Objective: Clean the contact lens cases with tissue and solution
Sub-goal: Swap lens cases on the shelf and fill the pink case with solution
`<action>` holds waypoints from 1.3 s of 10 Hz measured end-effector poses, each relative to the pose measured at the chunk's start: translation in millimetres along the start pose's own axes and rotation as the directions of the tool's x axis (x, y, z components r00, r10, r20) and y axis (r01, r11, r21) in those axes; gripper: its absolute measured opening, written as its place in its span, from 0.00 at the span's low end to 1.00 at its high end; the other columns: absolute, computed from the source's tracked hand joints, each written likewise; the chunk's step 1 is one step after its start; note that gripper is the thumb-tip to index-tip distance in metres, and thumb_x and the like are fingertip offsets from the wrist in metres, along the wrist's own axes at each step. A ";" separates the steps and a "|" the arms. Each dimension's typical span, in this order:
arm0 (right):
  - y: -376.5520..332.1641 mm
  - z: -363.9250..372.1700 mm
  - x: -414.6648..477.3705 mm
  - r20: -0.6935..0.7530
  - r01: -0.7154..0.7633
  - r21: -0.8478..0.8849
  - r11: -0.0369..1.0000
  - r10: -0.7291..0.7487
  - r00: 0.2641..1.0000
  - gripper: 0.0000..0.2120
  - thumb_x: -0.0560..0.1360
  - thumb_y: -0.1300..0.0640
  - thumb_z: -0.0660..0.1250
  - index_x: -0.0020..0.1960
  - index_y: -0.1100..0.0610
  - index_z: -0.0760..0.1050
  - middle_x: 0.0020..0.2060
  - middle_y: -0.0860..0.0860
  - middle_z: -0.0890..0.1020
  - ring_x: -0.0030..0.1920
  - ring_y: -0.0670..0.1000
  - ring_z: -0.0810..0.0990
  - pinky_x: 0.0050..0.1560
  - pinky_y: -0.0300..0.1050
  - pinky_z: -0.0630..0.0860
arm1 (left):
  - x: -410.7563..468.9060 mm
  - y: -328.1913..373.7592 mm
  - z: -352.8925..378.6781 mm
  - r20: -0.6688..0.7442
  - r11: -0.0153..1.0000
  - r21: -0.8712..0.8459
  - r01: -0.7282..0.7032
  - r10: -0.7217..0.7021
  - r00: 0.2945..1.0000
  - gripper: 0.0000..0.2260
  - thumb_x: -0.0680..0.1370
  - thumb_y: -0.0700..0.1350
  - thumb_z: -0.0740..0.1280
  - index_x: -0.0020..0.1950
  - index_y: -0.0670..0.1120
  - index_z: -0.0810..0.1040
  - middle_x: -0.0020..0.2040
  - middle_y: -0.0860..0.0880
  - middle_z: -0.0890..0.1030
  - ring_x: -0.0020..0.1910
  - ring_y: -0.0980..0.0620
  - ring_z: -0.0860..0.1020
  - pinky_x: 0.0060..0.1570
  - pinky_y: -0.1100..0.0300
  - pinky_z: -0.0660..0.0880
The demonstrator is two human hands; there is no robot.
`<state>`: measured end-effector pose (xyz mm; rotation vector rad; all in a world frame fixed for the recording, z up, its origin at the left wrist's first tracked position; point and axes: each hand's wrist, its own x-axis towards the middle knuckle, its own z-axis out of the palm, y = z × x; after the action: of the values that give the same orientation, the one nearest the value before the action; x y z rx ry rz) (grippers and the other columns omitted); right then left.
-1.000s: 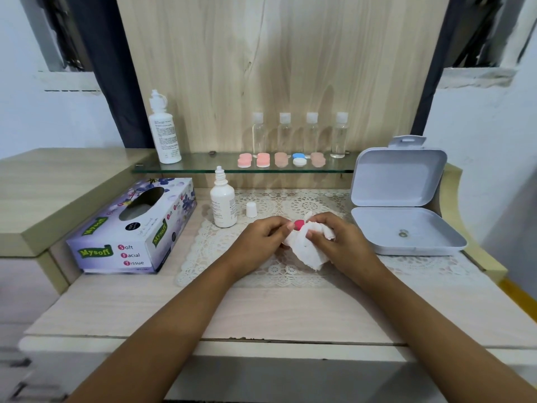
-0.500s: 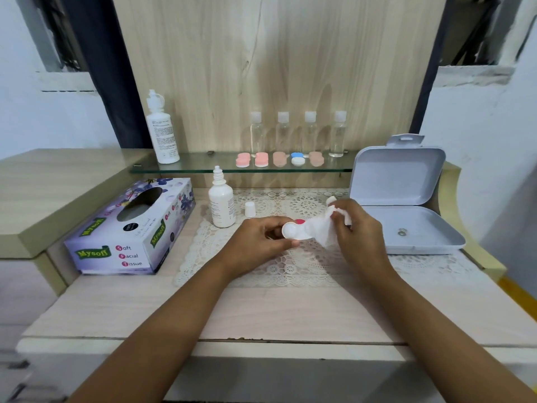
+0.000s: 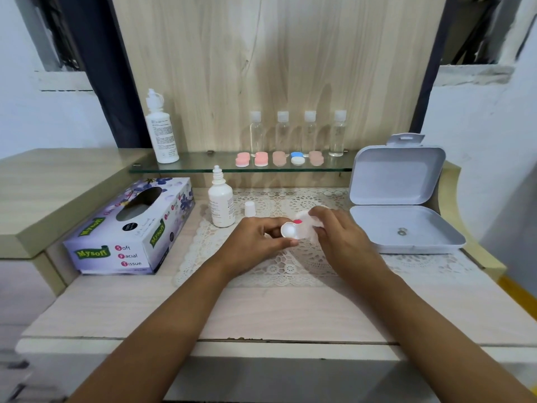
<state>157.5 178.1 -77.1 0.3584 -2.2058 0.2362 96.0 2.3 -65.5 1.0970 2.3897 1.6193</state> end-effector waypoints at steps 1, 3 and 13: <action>2.2 0.8 -0.2 0.119 -0.169 0.042 0.985 0.163 0.979 0.15 0.79 0.51 0.52 0.57 0.56 0.74 0.48 0.42 0.72 0.50 0.48 0.74 0.46 0.34 0.67 | 0.5 -0.6 -0.5 -0.004 1.000 -0.011 -0.008 0.007 1.000 0.12 0.70 0.45 0.74 0.51 0.57 0.81 0.40 0.40 0.80 0.37 0.58 0.74 0.42 0.67 0.72; -7.7 0.7 -2.2 0.135 -0.018 0.109 0.994 0.003 0.991 0.10 0.73 0.61 0.62 0.47 0.64 0.79 0.43 0.56 0.80 0.41 0.56 0.79 0.38 0.43 0.77 | 1.3 -2.9 -1.4 -0.003 0.999 0.010 -0.034 0.034 0.999 0.11 0.70 0.44 0.74 0.51 0.53 0.82 0.42 0.41 0.81 0.39 0.61 0.74 0.44 0.70 0.71; -15.9 16.2 -2.8 0.013 0.141 0.195 0.971 -0.146 0.989 0.13 0.73 0.60 0.59 0.47 0.64 0.81 0.43 0.57 0.82 0.44 0.54 0.78 0.43 0.44 0.77 | 2.1 -7.8 2.3 -0.004 0.984 0.155 -0.087 0.089 0.996 0.03 0.71 0.42 0.73 0.38 0.46 0.81 0.31 0.53 0.77 0.33 0.60 0.73 0.38 0.67 0.70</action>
<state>152.6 158.9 -88.5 0.6298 -2.1769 0.3696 91.3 3.8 -72.3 1.2379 2.5462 1.4883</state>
